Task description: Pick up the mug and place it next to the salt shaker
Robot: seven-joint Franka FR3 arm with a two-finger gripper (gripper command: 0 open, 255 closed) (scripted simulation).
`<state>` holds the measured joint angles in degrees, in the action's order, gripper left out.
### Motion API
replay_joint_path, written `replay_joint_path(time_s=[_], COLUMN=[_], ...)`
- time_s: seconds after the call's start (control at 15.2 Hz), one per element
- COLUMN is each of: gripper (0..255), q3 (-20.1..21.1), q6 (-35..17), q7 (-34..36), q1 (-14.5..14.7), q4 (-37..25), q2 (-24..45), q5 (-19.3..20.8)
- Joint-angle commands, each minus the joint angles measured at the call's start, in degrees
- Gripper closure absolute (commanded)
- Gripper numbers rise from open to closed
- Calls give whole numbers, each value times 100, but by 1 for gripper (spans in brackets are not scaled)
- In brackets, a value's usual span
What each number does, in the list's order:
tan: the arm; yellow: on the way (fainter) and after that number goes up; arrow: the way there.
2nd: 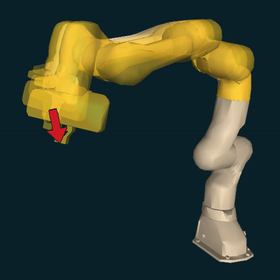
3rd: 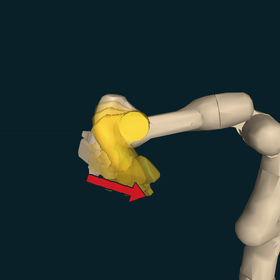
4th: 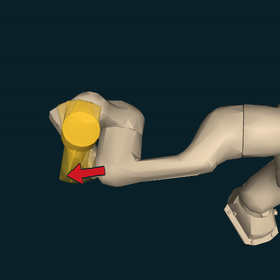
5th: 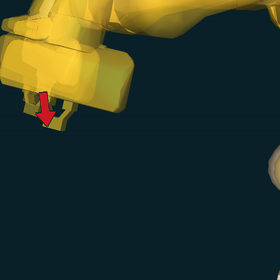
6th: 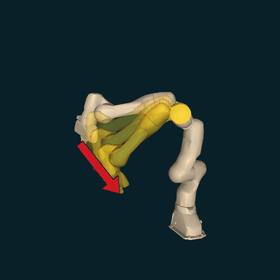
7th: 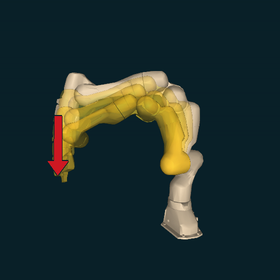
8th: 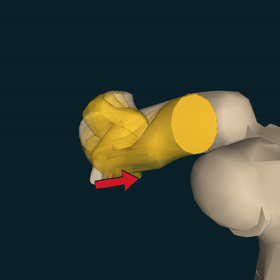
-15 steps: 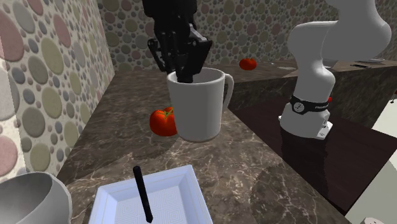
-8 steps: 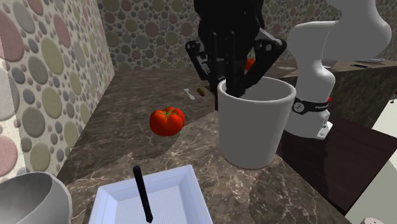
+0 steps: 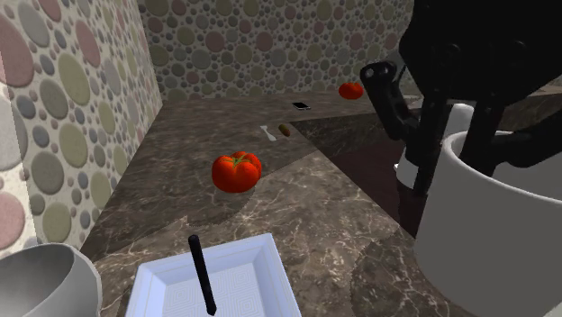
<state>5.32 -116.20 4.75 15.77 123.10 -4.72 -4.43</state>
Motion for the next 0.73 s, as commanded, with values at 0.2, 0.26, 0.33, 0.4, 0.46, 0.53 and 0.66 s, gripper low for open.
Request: replay_joint_path(time_s=[0.2,0.26,0.33,0.4,0.46,0.53,0.66], gripper=[255,255,255,255,255,255,255], q3=[162,163,165,166,167,169,171], q6=[-247,-323,-399,-475,-551,-628,-780], q7=[283,281,279,276,274,272,268], q1=[138,139,139,140,141,142,144], q4=[95,141,186,229,271,312,391], q2=[131,161,193,226,260,296,370], q5=[-20,-20,-19,-18,-17,-16,-13])
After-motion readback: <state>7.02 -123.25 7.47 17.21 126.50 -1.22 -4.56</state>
